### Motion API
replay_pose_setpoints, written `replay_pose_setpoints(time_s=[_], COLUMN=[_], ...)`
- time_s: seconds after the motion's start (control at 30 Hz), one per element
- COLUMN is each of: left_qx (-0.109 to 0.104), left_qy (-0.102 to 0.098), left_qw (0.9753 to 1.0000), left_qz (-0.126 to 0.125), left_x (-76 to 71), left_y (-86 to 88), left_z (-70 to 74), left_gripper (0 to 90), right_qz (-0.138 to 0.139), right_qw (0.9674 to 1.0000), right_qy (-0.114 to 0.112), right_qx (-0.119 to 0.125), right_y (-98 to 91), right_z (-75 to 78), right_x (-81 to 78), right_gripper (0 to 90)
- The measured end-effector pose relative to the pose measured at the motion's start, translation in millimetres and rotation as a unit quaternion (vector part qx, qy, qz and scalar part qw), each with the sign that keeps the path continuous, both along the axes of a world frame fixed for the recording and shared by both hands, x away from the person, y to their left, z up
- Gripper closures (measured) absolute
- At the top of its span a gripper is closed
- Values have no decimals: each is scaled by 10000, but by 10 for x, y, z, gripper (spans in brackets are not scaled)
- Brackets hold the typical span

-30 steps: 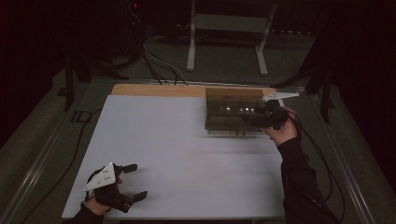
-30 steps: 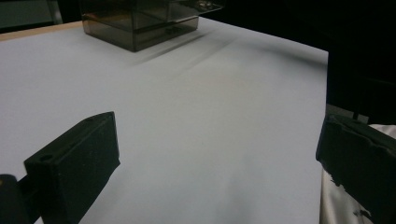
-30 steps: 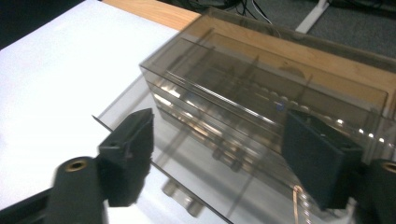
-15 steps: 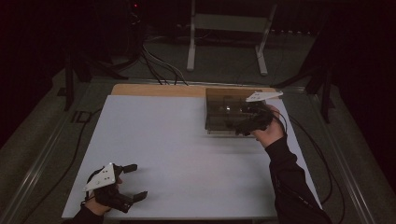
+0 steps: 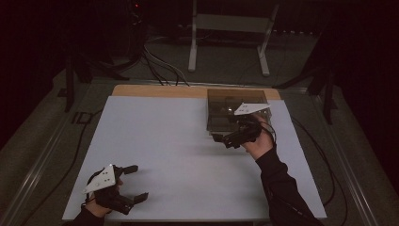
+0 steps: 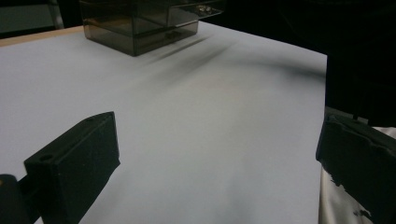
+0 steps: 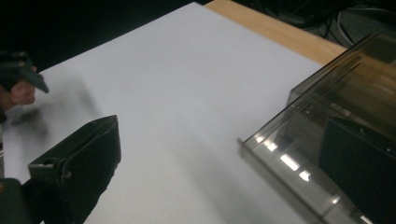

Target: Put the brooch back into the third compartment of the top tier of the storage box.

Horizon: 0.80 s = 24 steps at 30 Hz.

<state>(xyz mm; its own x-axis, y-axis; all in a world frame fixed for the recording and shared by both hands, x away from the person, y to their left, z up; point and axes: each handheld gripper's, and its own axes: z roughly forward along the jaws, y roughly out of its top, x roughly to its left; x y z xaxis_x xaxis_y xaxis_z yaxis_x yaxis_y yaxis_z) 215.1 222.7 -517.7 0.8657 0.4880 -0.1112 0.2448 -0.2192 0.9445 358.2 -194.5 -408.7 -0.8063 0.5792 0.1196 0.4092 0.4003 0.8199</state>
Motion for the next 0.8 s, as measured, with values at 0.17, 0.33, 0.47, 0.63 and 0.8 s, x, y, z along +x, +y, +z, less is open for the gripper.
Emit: replay_pose_setpoints(time_s=[0.17,0.33,0.47,0.63,0.8], left_qx=[-5,1,3,5,3], left_qy=[-6,1,7,-2,1], left_qw=[10000,10000,10000,10000,10000], left_qz=[14,-10,-29,-35,-42], left_x=[-1,-5,-3,-4,-4], left_y=[4,1,0,1,-1], left_z=[3,3,0,4,4], left_gripper=[5,5,5,5,5], right_qz=[15,-34,10,95,60], right_qw=[10000,9998,9999,9999,10000], right_qy=[-53,-173,-148,-108,53], right_qx=[56,5,72,16,23], right_y=[3,-6,-53,-105,-181], right_z=[-101,-243,-348,-491,-636], right_x=[-102,-199,-244,-314,-398], right_gripper=[0,0,0,0,0])
